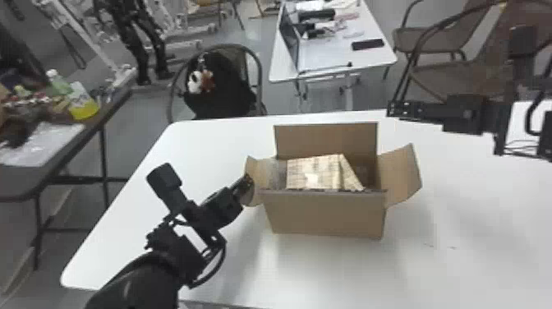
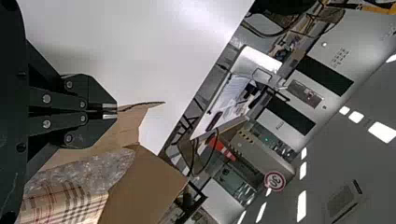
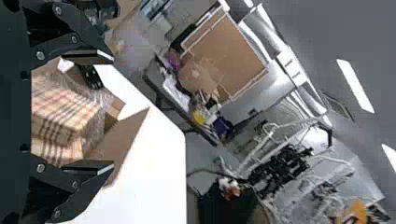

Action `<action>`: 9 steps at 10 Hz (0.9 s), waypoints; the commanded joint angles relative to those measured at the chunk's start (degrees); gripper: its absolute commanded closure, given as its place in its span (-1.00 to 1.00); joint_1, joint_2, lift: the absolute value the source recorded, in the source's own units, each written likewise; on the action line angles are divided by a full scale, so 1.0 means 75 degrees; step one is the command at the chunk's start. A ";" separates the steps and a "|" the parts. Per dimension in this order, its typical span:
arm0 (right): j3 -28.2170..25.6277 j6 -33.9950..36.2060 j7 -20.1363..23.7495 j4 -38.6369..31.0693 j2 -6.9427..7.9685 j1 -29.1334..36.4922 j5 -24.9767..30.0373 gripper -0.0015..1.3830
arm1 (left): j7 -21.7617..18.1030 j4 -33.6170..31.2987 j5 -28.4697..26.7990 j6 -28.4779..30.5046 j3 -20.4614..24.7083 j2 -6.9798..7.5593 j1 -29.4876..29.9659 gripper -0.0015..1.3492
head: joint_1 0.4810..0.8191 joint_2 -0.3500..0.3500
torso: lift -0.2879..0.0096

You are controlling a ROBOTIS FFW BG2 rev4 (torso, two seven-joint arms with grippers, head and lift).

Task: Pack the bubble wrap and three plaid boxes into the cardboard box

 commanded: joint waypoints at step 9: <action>-0.1811 -0.8136 -0.2282 -0.2760 0.0837 0.6573 0.4188 -0.25 | 0.0023 0.0000 -0.0013 -0.0618 0.0059 -0.0020 0.0248 0.80 | 0.27 0.24 | -0.24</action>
